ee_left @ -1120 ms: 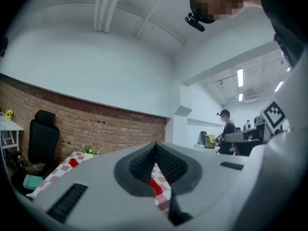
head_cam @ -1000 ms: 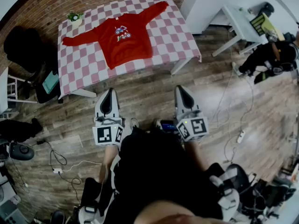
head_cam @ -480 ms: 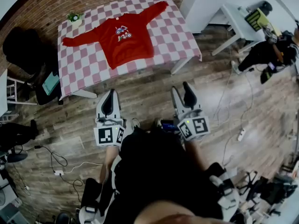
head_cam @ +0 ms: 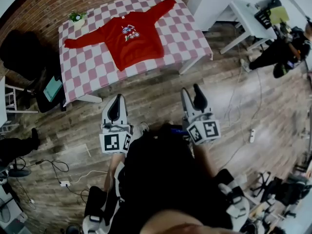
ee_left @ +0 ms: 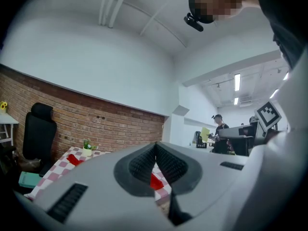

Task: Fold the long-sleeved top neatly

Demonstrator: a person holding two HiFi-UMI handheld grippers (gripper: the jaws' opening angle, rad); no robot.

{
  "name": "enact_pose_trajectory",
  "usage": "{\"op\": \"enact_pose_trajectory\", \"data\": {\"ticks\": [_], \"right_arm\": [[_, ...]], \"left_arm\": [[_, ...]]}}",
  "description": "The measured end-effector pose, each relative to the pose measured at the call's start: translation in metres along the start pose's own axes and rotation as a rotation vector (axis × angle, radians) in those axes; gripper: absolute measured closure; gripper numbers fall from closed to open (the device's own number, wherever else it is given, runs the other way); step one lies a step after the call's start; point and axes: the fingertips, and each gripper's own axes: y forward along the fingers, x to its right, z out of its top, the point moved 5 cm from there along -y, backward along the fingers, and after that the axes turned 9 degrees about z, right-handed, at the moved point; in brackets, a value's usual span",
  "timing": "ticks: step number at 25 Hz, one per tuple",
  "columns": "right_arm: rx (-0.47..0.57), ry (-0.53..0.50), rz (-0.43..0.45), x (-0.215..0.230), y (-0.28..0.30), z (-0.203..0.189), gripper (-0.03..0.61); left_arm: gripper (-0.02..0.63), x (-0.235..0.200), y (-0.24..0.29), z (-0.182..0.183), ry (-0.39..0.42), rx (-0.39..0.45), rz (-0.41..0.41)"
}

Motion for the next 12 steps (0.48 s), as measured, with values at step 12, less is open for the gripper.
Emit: {"op": "enact_pose_trajectory", "data": {"ticks": [12], "right_arm": [[-0.043,0.006,-0.020,0.022,0.044,-0.014,0.387]], "left_arm": [[0.607,-0.002,0.053,-0.013,-0.010,-0.040,-0.046]]}}
